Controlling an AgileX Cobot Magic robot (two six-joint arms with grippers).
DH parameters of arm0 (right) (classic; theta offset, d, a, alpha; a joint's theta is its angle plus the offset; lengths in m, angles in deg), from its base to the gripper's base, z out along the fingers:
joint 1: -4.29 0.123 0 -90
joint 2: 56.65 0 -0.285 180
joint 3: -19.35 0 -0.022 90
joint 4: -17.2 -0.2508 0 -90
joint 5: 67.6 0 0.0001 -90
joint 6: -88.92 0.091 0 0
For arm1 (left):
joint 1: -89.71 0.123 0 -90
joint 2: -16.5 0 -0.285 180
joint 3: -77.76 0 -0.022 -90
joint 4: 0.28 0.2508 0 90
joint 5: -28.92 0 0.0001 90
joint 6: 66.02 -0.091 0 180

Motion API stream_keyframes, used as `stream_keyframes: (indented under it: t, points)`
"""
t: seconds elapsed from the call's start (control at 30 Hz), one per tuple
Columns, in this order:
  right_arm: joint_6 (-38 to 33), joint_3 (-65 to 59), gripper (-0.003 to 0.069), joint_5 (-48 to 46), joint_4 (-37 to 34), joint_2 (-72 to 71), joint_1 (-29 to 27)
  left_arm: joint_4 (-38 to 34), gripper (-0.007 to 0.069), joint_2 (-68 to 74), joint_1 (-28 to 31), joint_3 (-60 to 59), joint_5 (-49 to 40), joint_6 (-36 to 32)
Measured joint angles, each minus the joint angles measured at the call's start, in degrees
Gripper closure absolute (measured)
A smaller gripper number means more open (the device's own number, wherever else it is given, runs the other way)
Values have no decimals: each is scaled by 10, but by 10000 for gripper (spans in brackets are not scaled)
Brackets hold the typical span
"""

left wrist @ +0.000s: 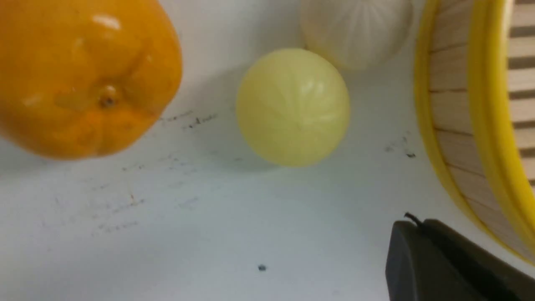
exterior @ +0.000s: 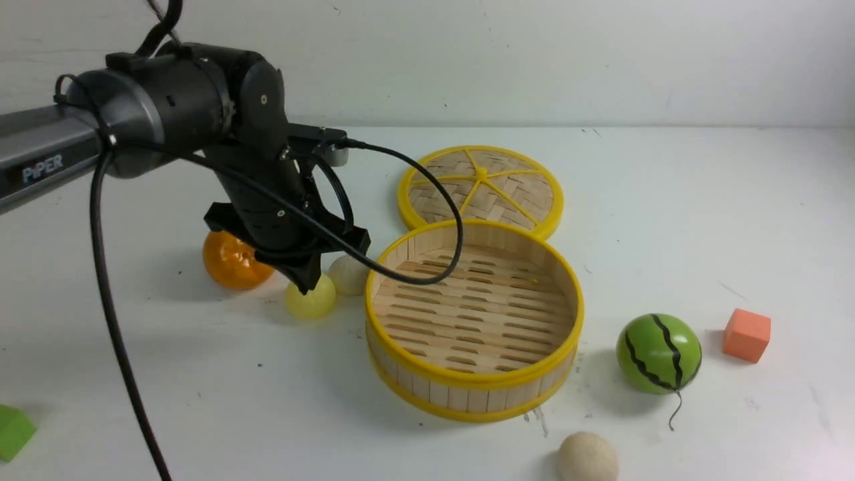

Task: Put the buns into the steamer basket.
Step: Use the left arm to grab a steamed stuffed bun

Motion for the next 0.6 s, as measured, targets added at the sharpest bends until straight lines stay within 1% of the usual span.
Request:
stream_keyframes:
  t: [0.13,0.17,0.2,0.33,0.43,0.6]
  points:
    - [0,0,420,0,0,0,0,-8,535,41,20,32,2,-29]
    - [0,0,420,0,0,0,0,-8,525,43,21,32,4,-29]
    - [0,0,420,0,0,0,0,-10,477,49,21,34,10,-38]
    - [0,0,420,0,0,0,0,-11,391,60,21,35,38,-44]
    - [0,0,420,0,0,0,0,0,364,69,21,35,59,-44]
    - [0,0,420,0,0,0,0,6,357,85,21,36,73,-44]
